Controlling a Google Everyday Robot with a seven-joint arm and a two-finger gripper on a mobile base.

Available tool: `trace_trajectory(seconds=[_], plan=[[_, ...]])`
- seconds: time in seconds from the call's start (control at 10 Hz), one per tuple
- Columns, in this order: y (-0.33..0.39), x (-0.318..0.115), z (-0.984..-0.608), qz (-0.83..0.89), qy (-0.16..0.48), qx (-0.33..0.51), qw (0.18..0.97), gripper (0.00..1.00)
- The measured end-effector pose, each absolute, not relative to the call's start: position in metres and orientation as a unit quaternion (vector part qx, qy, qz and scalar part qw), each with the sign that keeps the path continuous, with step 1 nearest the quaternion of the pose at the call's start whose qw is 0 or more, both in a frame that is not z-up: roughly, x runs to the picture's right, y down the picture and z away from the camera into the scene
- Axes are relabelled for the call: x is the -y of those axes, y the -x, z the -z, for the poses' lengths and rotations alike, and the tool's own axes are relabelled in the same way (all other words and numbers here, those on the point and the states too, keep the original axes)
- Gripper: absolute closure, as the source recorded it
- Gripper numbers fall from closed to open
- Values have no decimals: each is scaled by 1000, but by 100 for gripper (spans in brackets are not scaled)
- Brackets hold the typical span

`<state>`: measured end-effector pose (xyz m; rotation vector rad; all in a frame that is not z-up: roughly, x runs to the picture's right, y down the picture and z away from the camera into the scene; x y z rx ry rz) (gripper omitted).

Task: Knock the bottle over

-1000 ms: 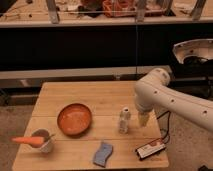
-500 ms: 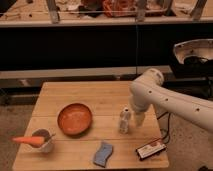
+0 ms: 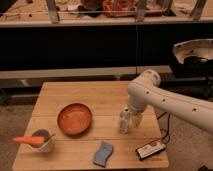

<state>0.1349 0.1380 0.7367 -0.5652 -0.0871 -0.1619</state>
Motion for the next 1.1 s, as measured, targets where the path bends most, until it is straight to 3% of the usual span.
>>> trace_trajectory(seconds=[0.2, 0.5, 0.8, 0.9, 1.1], plan=[[-135, -141, -740, 84, 278, 48, 956, 49], [-136, -144, -741, 86, 279, 55, 955, 59], [-121, -156, -735, 107, 284, 62, 951, 90], [-113, -158, -733, 112, 287, 66, 949, 96], [-109, -159, -735, 120, 286, 67, 948, 98]])
